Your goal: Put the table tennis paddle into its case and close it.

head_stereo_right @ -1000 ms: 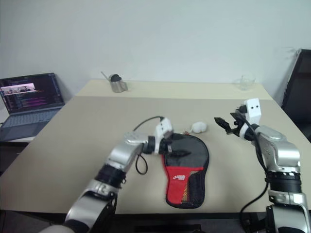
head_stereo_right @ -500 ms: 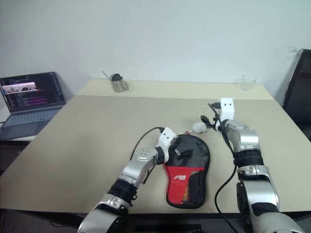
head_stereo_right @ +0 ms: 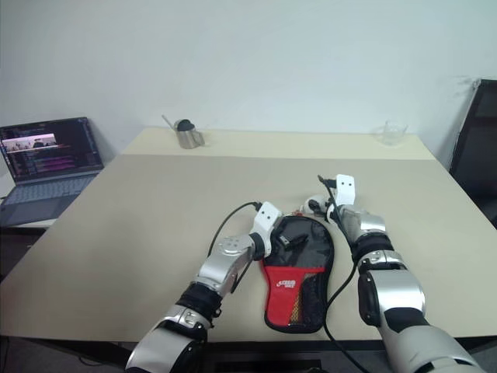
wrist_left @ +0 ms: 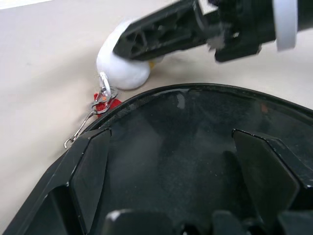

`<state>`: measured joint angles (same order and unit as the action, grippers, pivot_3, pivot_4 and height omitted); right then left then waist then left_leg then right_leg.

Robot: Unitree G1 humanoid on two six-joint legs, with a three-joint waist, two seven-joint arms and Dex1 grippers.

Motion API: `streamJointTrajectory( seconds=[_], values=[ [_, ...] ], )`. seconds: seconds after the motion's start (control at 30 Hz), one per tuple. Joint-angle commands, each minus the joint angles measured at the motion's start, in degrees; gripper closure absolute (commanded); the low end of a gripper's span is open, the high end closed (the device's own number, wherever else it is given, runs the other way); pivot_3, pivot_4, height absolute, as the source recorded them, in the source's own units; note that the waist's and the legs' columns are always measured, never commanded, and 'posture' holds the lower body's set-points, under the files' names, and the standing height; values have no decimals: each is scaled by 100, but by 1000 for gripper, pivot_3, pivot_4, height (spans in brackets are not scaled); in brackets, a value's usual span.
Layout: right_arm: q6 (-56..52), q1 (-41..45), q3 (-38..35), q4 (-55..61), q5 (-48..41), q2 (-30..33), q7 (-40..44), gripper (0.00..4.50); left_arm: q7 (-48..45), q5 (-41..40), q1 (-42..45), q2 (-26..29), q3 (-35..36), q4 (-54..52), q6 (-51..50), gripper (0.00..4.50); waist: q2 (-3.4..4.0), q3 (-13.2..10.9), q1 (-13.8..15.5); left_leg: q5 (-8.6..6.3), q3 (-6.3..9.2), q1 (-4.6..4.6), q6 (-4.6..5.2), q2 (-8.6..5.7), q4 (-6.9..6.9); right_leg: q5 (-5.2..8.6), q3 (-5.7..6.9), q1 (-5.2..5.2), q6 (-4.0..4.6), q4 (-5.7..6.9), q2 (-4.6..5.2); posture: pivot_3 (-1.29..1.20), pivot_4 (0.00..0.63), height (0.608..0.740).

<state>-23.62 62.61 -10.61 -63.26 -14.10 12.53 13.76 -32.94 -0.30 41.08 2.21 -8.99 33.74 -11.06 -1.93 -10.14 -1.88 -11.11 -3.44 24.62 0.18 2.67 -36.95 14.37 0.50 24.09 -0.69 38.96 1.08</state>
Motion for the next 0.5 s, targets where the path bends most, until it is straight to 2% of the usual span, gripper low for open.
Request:
streamJointTrajectory(
  seconds=[0.03, 0.17, 0.27, 0.5],
  values=[
    [275, 244, -78, -80, 65, -23, -27, 0, 61, 109, -193, 50, -130, -72, -128, 193, 0, 0, 0, 0, 0, 0, 0, 0, 1, 0, -1, 0, 0, -1, 0, 0, 150, 740],
    [414, 251, -100, -157, 39, -78, -10, 0, 100, 113, -205, 57, -150, -102, -154, 193, 0, 0, -1, 0, 1, 0, 0, 1, 2, 0, -1, 1, 0, -1, 0, 0, 150, 740],
    [467, 228, -89, -104, 23, -130, 62, 568, 149, 115, -168, 47, -151, -29, -133, 147, 1, 1, -2, 0, 0, 0, 0, 1, 2, 1, -1, 1, 0, -1, 0, 0, 150, 740],
    [431, 241, -56, 6, 65, -86, 72, 3013, 22, 87, 35, -182, -171, 723, 268, 147, 5, 4, 23, 0, 2, 0, 0, -2, 0, 1, 2, -3, -1, -2, 2, 0, 150, 740]
  ],
)
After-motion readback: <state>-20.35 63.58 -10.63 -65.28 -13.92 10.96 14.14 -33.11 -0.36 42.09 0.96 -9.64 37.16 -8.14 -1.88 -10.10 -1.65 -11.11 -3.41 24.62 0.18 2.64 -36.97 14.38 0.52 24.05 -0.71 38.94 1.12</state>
